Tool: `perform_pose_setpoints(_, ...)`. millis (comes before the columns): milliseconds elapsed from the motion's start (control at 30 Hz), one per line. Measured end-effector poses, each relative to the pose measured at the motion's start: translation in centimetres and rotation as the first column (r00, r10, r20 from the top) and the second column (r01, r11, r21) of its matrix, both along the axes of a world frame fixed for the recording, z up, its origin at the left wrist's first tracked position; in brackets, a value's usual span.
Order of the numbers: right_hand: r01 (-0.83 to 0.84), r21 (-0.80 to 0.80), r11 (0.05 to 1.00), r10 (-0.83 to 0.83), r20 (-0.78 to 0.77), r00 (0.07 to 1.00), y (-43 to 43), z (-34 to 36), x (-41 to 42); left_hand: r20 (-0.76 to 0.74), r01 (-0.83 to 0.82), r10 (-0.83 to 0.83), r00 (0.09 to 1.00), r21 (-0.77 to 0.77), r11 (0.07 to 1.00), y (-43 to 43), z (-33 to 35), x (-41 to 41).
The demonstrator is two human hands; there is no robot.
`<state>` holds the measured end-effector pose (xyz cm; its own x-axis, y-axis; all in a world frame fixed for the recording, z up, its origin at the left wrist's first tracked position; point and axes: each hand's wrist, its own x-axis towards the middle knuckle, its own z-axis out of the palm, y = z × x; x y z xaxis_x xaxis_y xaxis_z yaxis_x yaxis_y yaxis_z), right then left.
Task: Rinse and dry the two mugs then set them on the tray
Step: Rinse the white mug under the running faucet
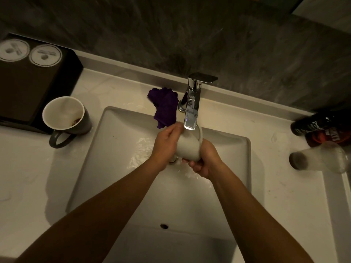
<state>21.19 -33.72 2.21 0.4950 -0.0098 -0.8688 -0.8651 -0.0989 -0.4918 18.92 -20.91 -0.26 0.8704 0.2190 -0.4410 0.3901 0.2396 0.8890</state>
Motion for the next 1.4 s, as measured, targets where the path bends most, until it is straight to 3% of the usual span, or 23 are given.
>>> perform_pose_setpoints(67,0.009,-0.082,0.997,0.001,0.123,0.992,0.0,-0.7,-0.2,-0.075,0.020,-0.019,0.997,0.011,1.000,0.3,-0.1,0.6)
perform_pose_setpoints(133,-0.025,-0.254,0.967,0.107,0.314,0.944,0.1,-1.6,-0.4,-0.280,0.078,-0.076,0.957,-0.005,0.997,0.7,0.6,1.8)
perform_pose_setpoints(200,-0.081,-0.331,0.940,0.224,0.420,0.879,0.2,-1.9,-1.1,-0.363,0.086,-0.098,0.926,-0.050,0.995,0.9,0.4,2.4)
perform_pose_setpoints(267,-0.041,-0.309,0.950,0.174,0.414,0.893,0.4,-1.9,-1.5,-0.318,0.012,-0.025,0.948,-0.044,0.999,0.8,0.2,2.0)
perform_pose_setpoints(367,0.104,-0.123,0.987,-0.067,0.276,0.959,1.4,-1.7,-1.8,-0.221,-0.191,0.166,0.961,-0.096,0.977,-0.6,-0.6,0.4)
perform_pose_setpoints(467,0.028,-0.135,0.990,0.013,0.292,0.956,1.4,-1.4,-2.3,-0.267,-0.379,0.318,0.910,-0.218,0.900,-1.5,-1.3,-0.3)
perform_pose_setpoints(600,-0.090,-0.337,0.937,0.229,0.400,0.888,-0.2,-1.3,-1.5,-0.372,-0.372,0.224,0.901,-0.394,0.841,-1.0,-2.1,-0.3)
perform_pose_setpoints(700,-0.078,-0.264,0.961,0.197,0.463,0.864,-1.1,-0.8,0.2,-0.348,-0.263,0.116,0.930,-0.412,0.873,-0.5,-1.9,-0.3)
perform_pose_setpoints(767,-0.148,-0.176,0.973,0.212,0.433,0.876,-1.7,-0.2,1.0,-0.347,-0.188,0.036,0.937,-0.414,0.891,-0.2,-1.9,-0.3)
perform_pose_setpoints(900,-0.302,-0.160,0.940,0.340,0.348,0.873,-3.1,0.1,1.1,-0.400,-0.096,-0.060,0.915,-0.357,0.929,0.8,-2.1,-0.5)
perform_pose_setpoints(1267,-0.422,-0.003,0.906,0.422,0.057,0.905,-3.4,-0.4,-1.0,-0.527,0.013,-0.182,0.830,-0.309,0.951,3.6,-1.7,-2.7)
perform_pose_setpoints(1400,-0.387,0.065,0.920,0.388,0.005,0.922,-2.2,-0.5,-2.2,-0.533,0.060,-0.163,0.831,-0.205,0.977,4.7,-1.0,-3.3)
